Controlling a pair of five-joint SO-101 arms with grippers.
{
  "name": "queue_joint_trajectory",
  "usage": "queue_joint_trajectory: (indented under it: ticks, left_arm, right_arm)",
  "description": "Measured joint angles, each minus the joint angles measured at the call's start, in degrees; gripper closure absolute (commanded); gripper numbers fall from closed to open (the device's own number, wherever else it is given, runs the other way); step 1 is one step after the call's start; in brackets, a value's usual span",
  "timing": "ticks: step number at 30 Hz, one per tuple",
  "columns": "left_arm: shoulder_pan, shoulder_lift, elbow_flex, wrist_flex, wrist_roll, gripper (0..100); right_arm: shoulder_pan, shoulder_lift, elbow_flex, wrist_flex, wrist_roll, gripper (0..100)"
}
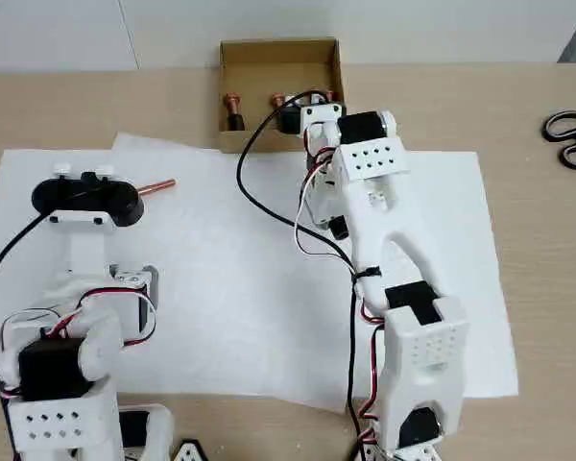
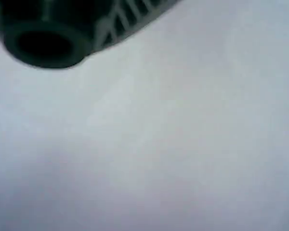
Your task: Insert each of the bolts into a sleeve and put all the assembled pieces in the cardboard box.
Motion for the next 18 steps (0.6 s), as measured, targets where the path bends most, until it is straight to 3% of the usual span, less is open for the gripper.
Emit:
queue_joint_trajectory:
  ticks: [18]
  left_arm:
    - [0.0,0.0,2.37,-1.67,0.0,87]
  right_arm:
    - [-0.18,11.78,0.09,-4.04,0.0,86.8]
